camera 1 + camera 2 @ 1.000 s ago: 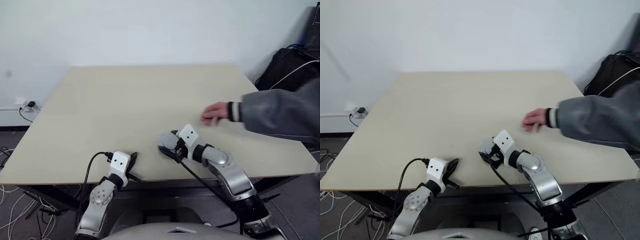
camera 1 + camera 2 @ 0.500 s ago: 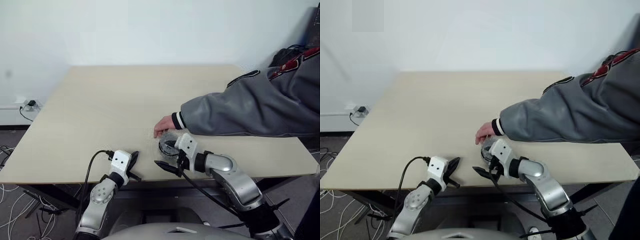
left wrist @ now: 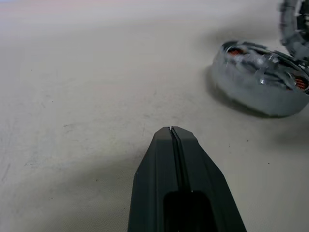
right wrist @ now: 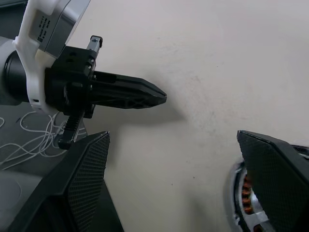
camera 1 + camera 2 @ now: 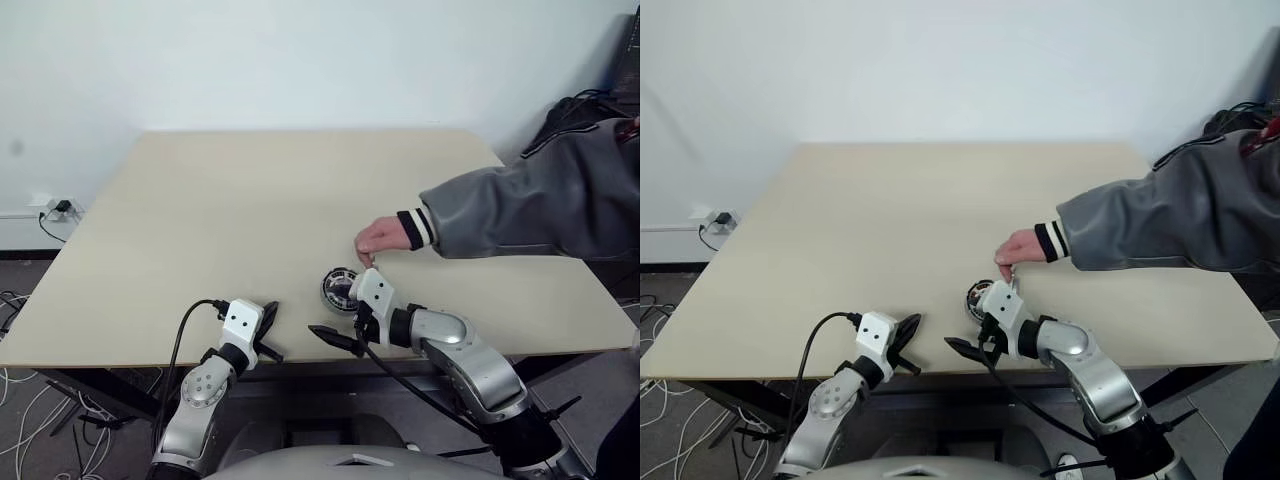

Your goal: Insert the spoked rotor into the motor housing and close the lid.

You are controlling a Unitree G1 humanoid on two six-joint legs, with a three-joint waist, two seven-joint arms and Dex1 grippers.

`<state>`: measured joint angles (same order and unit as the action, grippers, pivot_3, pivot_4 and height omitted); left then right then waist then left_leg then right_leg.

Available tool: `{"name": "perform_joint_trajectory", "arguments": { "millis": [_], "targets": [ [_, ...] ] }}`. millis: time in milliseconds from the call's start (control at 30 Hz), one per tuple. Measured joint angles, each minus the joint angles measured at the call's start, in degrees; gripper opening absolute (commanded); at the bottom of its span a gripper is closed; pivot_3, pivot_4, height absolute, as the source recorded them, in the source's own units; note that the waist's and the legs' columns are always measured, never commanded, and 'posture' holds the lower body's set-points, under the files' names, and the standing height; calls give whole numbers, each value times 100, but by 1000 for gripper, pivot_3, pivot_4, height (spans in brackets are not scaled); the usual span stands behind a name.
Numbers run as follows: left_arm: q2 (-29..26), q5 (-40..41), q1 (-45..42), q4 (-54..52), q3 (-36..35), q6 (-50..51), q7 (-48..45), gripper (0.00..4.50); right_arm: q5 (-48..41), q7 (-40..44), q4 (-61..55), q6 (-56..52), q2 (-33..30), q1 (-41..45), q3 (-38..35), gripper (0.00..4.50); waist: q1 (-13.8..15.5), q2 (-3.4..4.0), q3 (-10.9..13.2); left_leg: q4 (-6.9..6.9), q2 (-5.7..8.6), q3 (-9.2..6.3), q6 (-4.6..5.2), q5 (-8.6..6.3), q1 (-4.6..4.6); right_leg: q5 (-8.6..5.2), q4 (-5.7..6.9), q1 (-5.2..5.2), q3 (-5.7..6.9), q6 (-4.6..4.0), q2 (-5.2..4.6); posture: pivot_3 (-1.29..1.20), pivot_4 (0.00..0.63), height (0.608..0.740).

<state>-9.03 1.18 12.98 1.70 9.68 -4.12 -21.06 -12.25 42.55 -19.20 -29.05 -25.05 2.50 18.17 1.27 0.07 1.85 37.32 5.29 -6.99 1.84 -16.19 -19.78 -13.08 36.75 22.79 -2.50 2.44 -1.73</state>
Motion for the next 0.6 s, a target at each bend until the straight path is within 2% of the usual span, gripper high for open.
{"name": "perform_joint_trajectory", "arguments": {
  "millis": [467,567,600],
  "targets": [
    [14,0,27,-2,3,16,15,0,-15,-150,-5,24,163,2,-13,4480,1,0,0,0,0,0,0,0,0,0,1,0,-1,0,1,0,0,740],
    [14,0,28,-2,4,17,13,0,-27,-512,-4,120,557,41,-155,3901,0,1,0,0,-2,0,-1,0,0,0,3,1,-1,0,1,0,0,740],
    [14,0,28,-2,4,17,12,0,-27,-654,-4,144,673,81,-233,3571,2,1,0,0,-1,1,-1,0,0,0,2,1,-1,0,1,0,0,740]
  ]
}}
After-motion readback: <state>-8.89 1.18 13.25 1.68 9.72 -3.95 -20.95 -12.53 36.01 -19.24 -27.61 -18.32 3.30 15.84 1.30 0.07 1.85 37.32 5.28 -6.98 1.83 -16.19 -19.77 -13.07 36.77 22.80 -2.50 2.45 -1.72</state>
